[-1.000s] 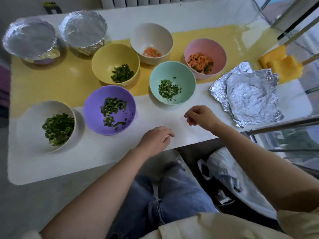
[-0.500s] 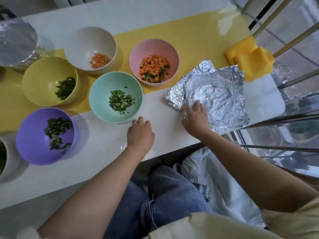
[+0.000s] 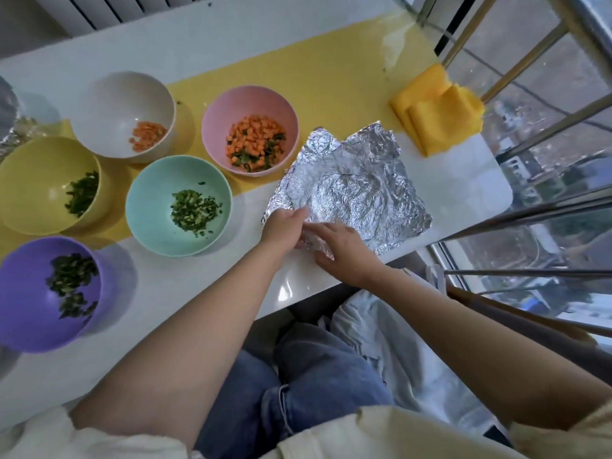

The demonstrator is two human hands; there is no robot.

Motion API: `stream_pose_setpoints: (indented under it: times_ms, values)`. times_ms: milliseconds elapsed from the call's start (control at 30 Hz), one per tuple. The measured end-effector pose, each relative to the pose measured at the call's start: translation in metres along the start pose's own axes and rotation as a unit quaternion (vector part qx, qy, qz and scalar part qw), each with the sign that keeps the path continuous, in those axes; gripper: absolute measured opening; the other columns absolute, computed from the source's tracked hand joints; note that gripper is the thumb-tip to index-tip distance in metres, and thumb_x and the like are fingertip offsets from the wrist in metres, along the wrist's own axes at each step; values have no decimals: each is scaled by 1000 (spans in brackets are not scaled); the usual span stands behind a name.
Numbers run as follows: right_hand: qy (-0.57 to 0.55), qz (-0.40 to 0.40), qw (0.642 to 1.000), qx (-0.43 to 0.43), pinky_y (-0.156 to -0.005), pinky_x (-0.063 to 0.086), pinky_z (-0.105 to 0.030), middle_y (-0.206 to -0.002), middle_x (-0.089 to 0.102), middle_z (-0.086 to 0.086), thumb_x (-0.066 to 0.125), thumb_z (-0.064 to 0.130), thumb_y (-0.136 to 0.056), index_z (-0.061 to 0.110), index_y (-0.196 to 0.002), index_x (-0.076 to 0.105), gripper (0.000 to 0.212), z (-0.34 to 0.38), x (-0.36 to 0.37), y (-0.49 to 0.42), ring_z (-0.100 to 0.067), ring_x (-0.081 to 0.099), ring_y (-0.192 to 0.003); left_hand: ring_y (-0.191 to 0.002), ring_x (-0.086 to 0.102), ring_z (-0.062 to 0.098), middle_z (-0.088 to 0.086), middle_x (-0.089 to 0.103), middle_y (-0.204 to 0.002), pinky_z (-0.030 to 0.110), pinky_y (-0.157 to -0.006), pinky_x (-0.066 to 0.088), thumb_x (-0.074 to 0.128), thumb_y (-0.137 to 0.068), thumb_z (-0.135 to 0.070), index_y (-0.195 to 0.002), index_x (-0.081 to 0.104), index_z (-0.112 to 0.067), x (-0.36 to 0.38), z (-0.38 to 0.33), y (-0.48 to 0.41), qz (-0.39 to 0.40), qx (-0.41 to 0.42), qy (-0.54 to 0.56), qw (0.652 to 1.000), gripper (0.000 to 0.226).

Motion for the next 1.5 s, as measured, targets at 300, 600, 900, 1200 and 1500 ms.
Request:
stream_pose_setpoints:
  times_ms: [300,600,900,1200,1500]
  values:
    - [-171,-66,982,43,-97,48,-38,-120,63,-9,49,-3,-87,9,-119,65,38,-21,-25,5,-19,60,-109,-63,44,13,3,49,-74,29,-67,46,62,-91,-18,-79,55,-16,11,6,-15,-25,-89,97,991,14]
    - [-100,-204,932,282,-99,39,-37,-141,38,-16,63,11,-85,7,-144,37,64,-85,-57,0,-30,46,-122,-58,48,11,1,54,-68,24,-57,39,67,-90,-15,-87,54,-13,17,5,-21,-28,-58,47,997,13]
    - [-222,-304,888,264,-55,33,-22,-81,49,-3,67,35,-89,12,-103,47,33,-74,-77,6,-13,43,-67,-73,50,21,9,56,-85,33,-68,41,65,-87,-14,-97,56,-7,1,-11,-11,-60,75,28,995,15]
    - [-317,-252,903,144,-49,28,-18,-62,31,4,55,25,-99,20,-68,34,38,4,-83,-24,-10,28,-55,-47,44,4,3,48,-62,19,-49,36,59,-94,-16,-82,56,-10,-72,-22,31,-156,163,142,964,14]
    - [-425,-174,883,100,-62,32,-30,-70,48,2,59,28,-92,16,-72,52,23,137,-48,-67,-12,42,-67,-58,41,1,-10,50,-62,23,-57,35,58,-97,-30,-91,67,-12,-198,23,67,-307,198,211,907,21]
Point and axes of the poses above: each hand's wrist, its own y-axis away from the middle knuckle, its own x-axis out of the palm, z = x × y, the point moved 3 cm from there along -y, towards the middle knuckle
